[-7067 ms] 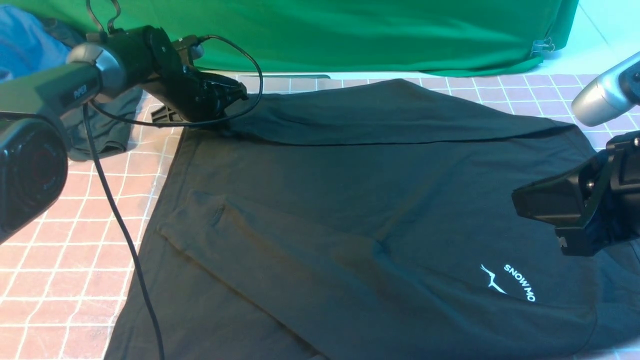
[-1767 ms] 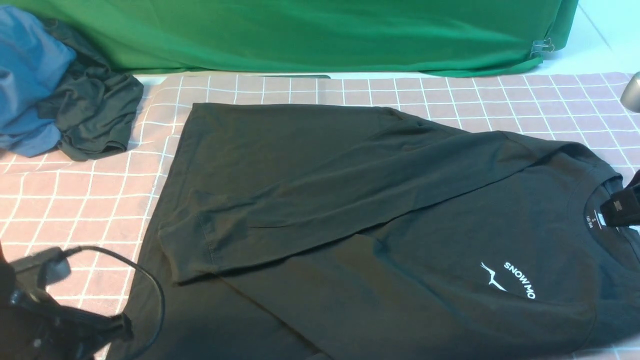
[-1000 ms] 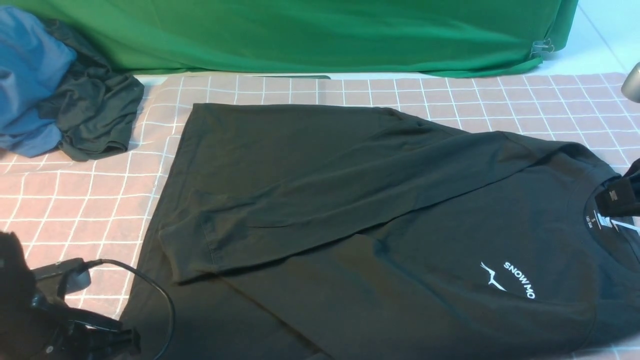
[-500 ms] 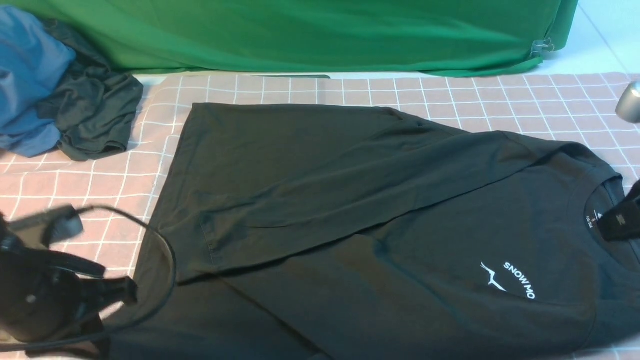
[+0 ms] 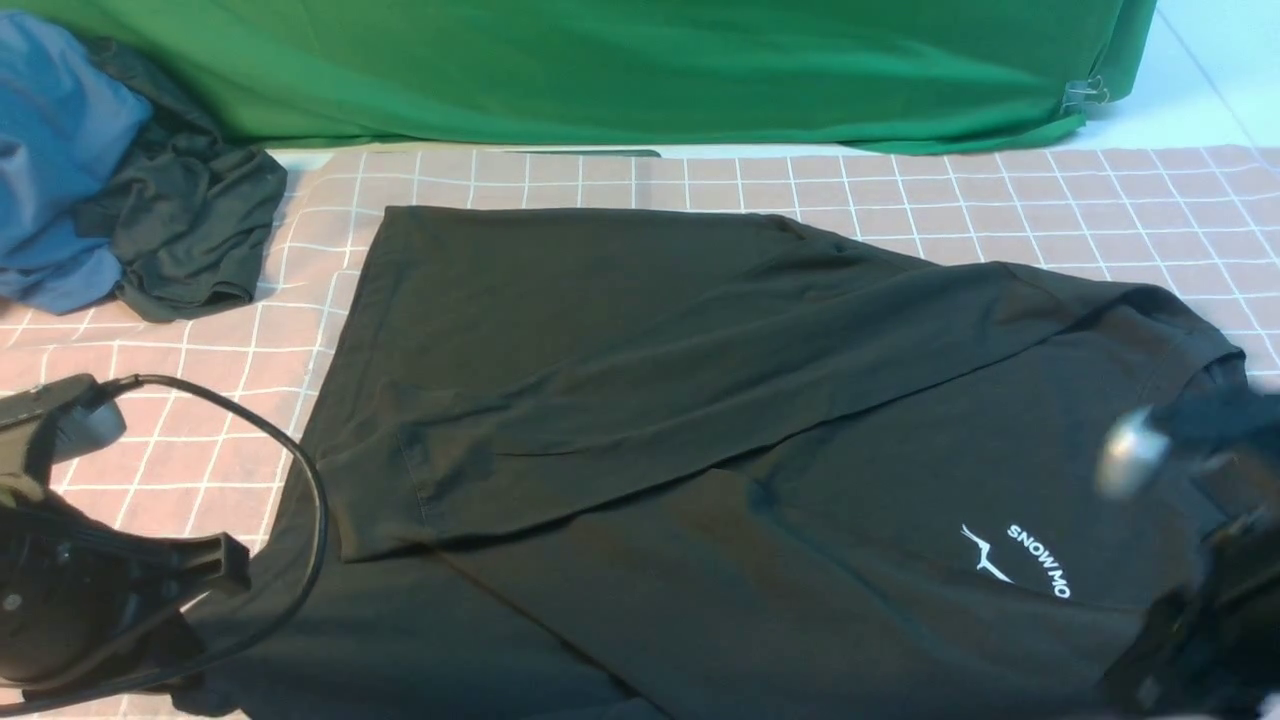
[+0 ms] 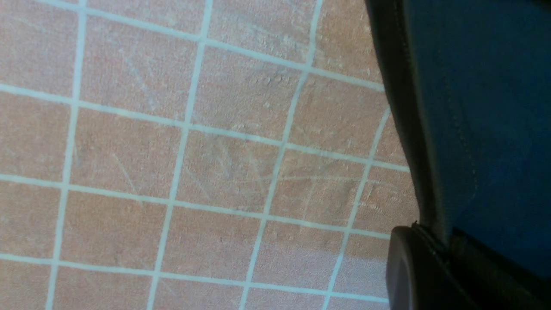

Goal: Fold a long-sleeved shirt over a pink coffee tablecloth.
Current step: 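Grasp the near edge of the shirt at its hem and shoulder corners, then fold the black garment in half by bringing its near edge over to the far edge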

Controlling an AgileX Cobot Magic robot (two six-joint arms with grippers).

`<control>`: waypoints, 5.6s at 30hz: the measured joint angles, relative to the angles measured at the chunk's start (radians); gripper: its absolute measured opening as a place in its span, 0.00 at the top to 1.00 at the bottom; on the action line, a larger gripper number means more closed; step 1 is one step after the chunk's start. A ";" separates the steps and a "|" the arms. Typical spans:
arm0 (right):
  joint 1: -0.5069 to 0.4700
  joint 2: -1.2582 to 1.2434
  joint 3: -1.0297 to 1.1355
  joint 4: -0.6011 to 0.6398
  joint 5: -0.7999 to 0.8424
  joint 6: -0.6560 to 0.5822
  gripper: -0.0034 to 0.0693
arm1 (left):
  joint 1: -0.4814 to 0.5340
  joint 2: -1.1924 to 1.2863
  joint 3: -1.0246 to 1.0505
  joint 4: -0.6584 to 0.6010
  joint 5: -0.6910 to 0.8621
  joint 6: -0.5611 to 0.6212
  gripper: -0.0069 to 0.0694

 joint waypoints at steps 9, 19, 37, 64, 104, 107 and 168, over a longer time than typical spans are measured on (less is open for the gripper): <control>0.211 0.143 0.048 -0.070 -0.241 0.018 0.16 | 0.000 0.000 0.000 -0.004 -0.006 0.000 0.87; 0.266 0.289 0.043 -0.188 -0.399 0.022 0.33 | 0.000 0.000 0.000 -0.009 -0.026 -0.005 0.87; 0.091 0.346 -0.352 -0.223 -0.022 0.001 0.85 | 0.000 0.033 -0.177 -0.046 -0.067 -0.136 0.87; 0.016 0.616 -0.819 -0.257 0.296 0.163 0.63 | 0.000 0.284 -0.177 -0.048 -0.304 -0.177 0.87; 0.048 0.623 -0.510 -0.491 -0.373 0.109 0.46 | 0.000 0.284 -0.177 -0.048 -0.307 -0.154 0.87; 0.048 0.623 -0.510 -0.496 -0.397 0.116 0.46 | 0.000 0.284 -0.177 -0.048 -0.307 -0.152 0.87; 0.078 0.749 -0.672 -0.339 -0.129 0.047 0.41 | 0.000 0.284 -0.177 -0.042 -0.302 -0.151 0.87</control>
